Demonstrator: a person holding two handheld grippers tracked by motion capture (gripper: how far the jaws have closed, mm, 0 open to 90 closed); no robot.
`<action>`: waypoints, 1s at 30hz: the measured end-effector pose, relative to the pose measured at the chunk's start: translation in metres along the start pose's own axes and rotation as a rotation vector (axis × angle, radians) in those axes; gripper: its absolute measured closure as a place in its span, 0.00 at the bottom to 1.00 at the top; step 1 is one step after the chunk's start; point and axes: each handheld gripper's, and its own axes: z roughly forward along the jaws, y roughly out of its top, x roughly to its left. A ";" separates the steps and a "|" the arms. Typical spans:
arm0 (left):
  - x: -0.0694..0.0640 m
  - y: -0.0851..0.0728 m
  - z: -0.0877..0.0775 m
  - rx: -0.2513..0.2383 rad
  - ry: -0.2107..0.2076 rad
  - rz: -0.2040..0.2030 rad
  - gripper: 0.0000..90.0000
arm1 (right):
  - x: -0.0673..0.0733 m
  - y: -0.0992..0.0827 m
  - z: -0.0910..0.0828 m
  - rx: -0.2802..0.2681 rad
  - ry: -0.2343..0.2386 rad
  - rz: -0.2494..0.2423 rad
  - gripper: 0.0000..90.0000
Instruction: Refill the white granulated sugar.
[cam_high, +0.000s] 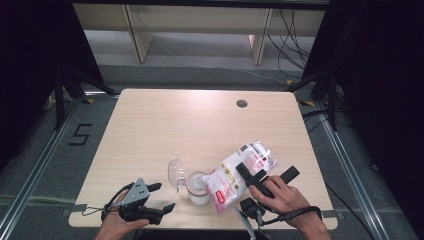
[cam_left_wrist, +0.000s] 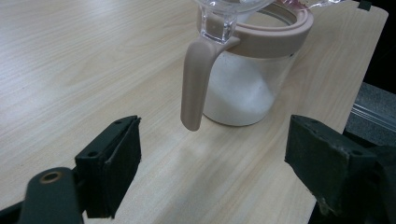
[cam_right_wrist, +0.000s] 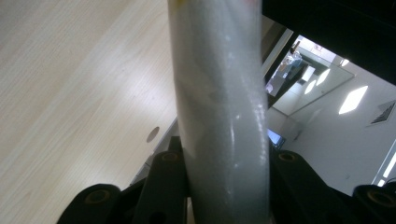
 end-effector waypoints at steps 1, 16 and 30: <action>0.000 0.000 0.000 0.000 0.000 0.000 0.20 | 0.000 0.000 0.000 -0.001 0.001 0.001 0.84; 0.000 0.000 0.000 -0.002 0.000 0.002 0.20 | 0.004 0.002 -0.001 0.006 0.002 0.057 0.85; 0.000 0.000 0.000 0.000 0.006 0.001 0.20 | 0.005 0.001 -0.001 0.005 -0.003 0.067 0.86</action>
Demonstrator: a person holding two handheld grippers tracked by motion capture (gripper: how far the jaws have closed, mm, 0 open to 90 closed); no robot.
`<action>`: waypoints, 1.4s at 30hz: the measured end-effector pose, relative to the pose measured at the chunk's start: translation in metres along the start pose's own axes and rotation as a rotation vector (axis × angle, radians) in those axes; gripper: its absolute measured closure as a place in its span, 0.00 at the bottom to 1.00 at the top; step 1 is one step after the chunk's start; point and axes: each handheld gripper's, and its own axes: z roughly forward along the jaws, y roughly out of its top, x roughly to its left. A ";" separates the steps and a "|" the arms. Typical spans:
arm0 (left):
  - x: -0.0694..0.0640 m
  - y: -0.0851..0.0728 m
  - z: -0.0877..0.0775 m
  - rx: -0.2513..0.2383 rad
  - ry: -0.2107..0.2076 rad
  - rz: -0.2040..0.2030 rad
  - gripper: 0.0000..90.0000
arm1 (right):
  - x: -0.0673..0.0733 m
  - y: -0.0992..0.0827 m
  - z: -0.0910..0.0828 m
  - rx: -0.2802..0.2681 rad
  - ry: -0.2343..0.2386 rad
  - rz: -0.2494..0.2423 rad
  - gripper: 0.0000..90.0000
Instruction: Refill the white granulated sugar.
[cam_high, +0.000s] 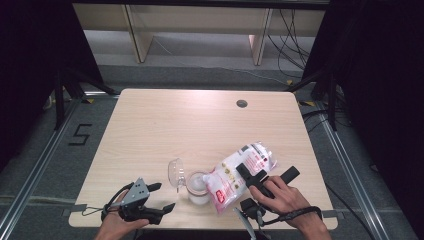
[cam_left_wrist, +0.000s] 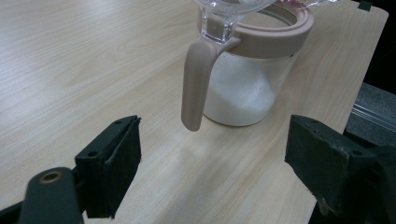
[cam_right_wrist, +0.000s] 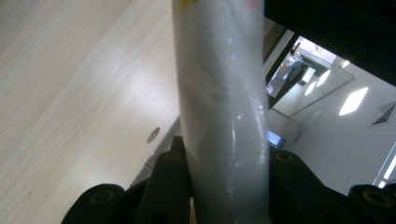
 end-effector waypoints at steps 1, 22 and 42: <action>0.000 0.000 0.000 0.001 0.000 0.000 0.20 | -0.001 0.000 -0.001 0.005 0.006 -0.017 0.86; 0.000 0.000 0.000 0.001 -0.001 0.001 0.20 | -0.002 -0.001 -0.002 0.004 0.026 -0.016 0.86; 0.000 0.000 0.000 0.001 0.000 0.001 0.20 | -0.002 -0.001 -0.002 0.000 0.009 -0.020 0.87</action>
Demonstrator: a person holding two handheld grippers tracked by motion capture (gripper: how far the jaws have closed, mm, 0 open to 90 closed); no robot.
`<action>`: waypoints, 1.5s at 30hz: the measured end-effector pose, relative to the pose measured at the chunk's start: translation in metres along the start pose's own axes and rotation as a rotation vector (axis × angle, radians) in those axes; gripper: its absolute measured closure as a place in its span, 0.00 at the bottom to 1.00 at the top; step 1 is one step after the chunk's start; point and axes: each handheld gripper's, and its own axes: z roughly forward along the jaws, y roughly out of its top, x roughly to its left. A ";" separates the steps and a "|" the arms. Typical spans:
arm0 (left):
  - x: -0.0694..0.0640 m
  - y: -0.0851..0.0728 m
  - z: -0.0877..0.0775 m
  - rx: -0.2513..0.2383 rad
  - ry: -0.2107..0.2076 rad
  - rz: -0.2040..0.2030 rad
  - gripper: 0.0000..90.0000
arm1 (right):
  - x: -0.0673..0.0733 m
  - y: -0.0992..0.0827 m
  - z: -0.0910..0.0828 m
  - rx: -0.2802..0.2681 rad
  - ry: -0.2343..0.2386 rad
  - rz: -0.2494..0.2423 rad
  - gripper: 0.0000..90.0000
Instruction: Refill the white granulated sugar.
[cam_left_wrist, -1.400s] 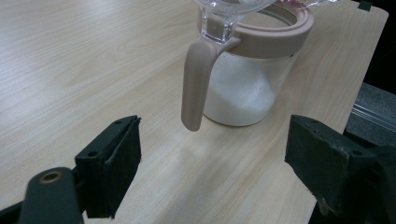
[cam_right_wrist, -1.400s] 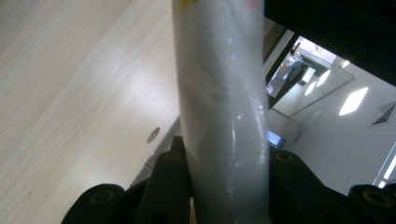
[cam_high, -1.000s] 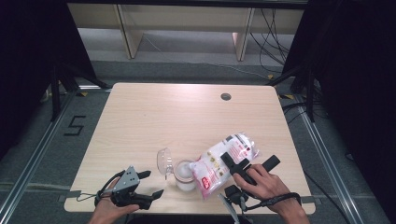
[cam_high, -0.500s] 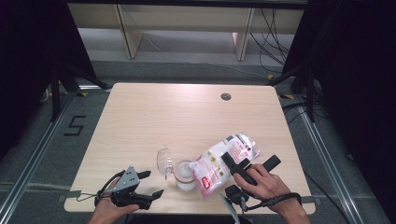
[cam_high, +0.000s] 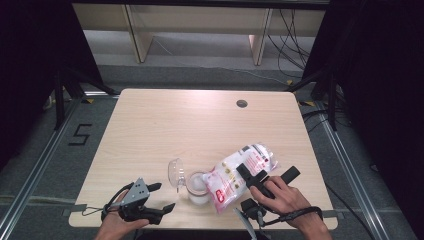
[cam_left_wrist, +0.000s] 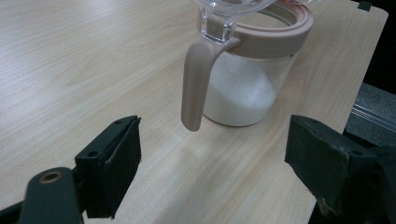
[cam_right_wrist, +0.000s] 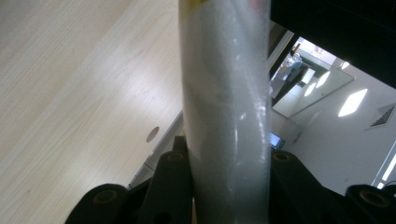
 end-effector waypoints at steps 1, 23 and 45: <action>0.000 0.000 0.000 -0.001 0.000 0.000 0.20 | 0.000 0.000 0.000 0.000 -0.001 0.001 0.87; 0.000 0.000 0.000 0.000 0.000 0.001 0.20 | -0.001 -0.002 -0.002 0.005 -0.002 -0.017 0.88; 0.000 0.000 0.000 0.000 -0.006 -0.003 0.20 | 0.002 -0.001 0.001 -0.039 -0.034 0.003 0.88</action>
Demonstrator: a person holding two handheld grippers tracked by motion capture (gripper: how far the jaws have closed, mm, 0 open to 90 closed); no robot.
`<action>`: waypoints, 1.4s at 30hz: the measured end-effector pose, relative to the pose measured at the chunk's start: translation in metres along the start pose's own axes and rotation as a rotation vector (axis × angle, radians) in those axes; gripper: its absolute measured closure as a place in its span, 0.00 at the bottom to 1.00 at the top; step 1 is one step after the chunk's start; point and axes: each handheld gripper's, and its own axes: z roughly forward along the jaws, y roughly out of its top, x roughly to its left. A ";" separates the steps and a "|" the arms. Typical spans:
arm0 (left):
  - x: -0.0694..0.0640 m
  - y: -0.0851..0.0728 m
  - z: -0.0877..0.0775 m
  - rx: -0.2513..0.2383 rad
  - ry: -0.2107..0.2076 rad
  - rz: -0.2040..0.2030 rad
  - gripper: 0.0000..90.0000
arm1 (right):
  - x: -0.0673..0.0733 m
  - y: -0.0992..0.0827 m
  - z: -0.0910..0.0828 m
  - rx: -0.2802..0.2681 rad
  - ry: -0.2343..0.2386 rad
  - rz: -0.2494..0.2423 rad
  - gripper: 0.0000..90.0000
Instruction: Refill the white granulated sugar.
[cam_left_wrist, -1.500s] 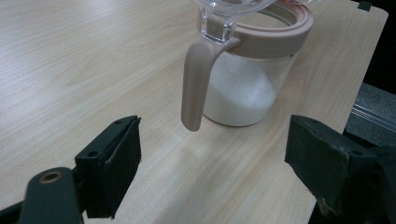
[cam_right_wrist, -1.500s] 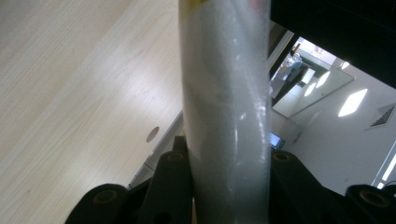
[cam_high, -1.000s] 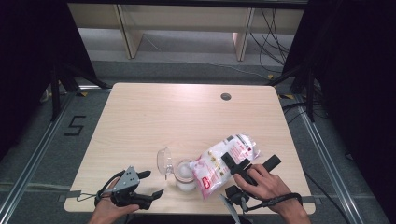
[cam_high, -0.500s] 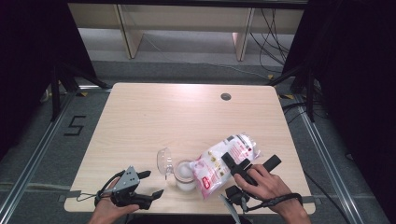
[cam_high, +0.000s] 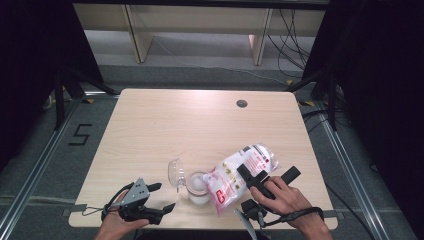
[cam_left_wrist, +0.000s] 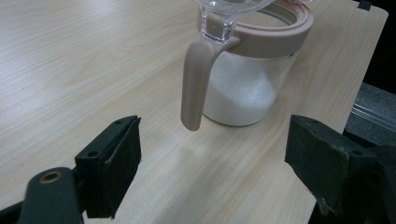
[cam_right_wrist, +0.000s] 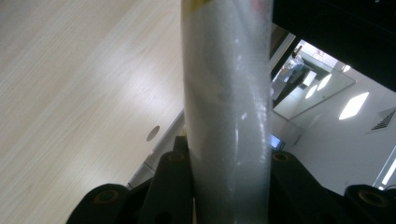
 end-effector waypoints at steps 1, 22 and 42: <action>0.000 0.000 0.000 0.000 0.000 0.000 0.20 | 0.000 0.000 0.000 0.000 0.000 0.000 0.88; -0.002 0.000 0.000 -0.014 0.005 -0.033 0.20 | 0.006 -0.005 0.001 -0.053 0.004 0.080 0.88; -0.002 0.000 -0.001 -0.008 0.005 -0.030 0.20 | 0.022 -0.020 0.010 -0.165 0.080 0.396 0.89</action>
